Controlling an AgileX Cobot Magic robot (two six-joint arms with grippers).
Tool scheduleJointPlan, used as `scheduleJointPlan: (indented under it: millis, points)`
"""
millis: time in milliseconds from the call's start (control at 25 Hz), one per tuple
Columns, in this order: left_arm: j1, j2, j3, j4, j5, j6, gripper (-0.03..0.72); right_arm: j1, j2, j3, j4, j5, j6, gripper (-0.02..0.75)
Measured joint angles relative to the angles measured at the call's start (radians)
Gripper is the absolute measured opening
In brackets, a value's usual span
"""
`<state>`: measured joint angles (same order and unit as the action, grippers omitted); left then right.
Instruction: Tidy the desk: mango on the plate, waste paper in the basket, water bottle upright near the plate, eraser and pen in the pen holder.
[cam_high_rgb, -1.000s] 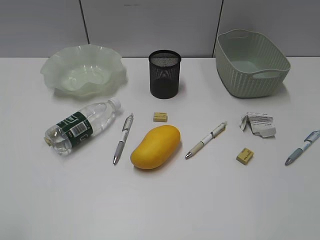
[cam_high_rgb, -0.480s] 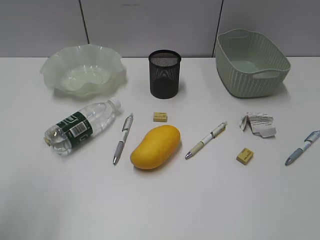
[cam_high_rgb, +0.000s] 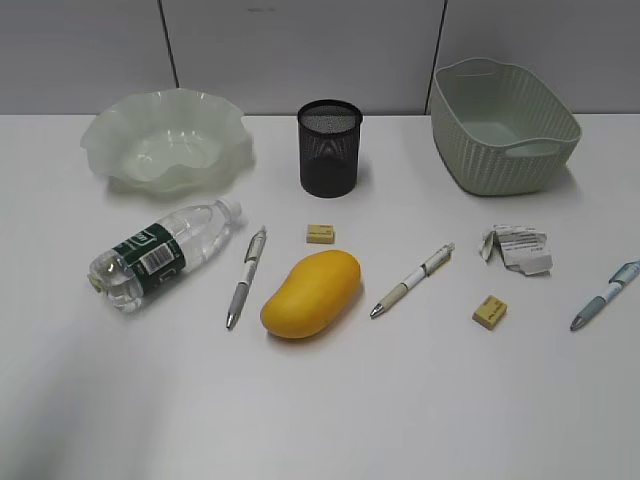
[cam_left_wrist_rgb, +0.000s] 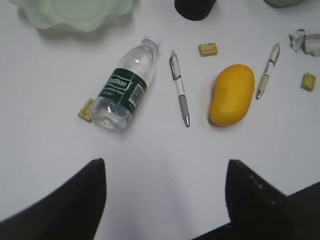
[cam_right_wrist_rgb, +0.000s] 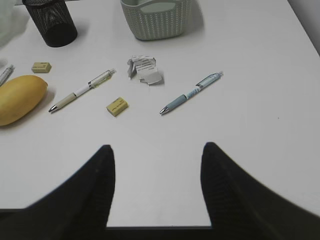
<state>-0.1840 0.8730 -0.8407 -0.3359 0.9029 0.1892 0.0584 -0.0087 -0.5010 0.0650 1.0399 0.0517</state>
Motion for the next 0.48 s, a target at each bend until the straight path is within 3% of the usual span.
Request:
scheduleJointPlan:
  millis: [480]
  points:
    - [-0.314,0.252,-0.001,0.075,-0.176,0.029,0.564,0.0,0.0,0.0,0.0,0.0,0.0,0.442]
